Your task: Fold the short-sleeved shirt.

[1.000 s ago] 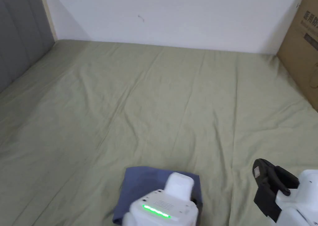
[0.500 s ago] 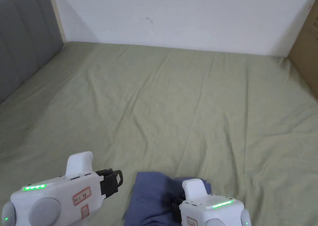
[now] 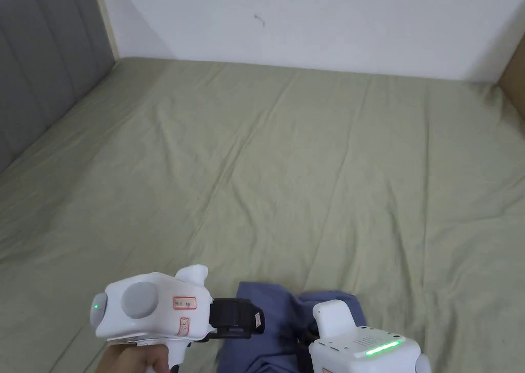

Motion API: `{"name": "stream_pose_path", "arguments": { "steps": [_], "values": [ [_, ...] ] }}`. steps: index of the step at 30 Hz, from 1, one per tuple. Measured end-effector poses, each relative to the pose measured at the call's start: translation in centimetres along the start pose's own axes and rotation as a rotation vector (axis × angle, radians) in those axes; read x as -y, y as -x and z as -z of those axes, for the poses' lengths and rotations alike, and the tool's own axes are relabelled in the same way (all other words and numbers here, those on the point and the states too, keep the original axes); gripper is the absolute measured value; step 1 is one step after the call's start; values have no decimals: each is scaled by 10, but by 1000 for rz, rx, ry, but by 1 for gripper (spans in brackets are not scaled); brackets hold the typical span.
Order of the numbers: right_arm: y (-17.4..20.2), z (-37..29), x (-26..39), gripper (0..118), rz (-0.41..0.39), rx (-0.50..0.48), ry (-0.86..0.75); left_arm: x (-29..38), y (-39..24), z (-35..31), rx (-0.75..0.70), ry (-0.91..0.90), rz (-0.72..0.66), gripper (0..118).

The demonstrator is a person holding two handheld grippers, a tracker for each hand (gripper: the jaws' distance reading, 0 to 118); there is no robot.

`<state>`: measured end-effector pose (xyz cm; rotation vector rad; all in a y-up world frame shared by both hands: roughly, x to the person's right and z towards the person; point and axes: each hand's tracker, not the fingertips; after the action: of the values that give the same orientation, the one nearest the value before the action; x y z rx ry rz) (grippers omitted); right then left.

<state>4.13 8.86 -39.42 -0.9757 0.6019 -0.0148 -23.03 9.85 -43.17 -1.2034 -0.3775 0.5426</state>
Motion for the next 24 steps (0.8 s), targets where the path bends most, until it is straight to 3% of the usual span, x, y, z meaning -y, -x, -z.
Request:
{"name": "stream_pose_path", "arguments": {
  "steps": [2, 3, 6, 9, 10, 11, 12, 14, 16, 24],
  "values": [
    [-3, -1, 4, 1, 10, -13, -18, 0, 3, 16, -10, 92, -11, 107],
    [-7, 1, 5, 1, 11, 51, -19, 3, -1, 21, -22, 81, -4, 109],
    [-11, 1, 6, 1, 32, 37, -29, 8, -34, 30, -139, 116, 173, 110],
    [-10, 1, 8, 1, 35, 20, -12, 14, -61, 44, -106, 177, 248, 103],
    [-11, 0, 8, 1, 35, 17, -15, 12, -69, 44, -170, 164, 298, 89],
    [-12, 0, 8, 1, 28, 21, -34, 11, -70, 42, -196, 140, 336, 53],
    [-12, -1, 9, 1, 32, 17, -36, 7, -66, 38, -141, 104, 343, 24],
    [-12, -2, 9, 1, 43, 16, -48, -4, -51, 30, 9, 102, 95, 24],
    [-13, -4, 8, 1, 43, 11, -62, -5, -47, 33, -16, 120, 153, 23],
    [-8, -27, -1, 1, 43, -39, -120, -10, -15, 6, 60, 83, 110, 21]
  ]
}}
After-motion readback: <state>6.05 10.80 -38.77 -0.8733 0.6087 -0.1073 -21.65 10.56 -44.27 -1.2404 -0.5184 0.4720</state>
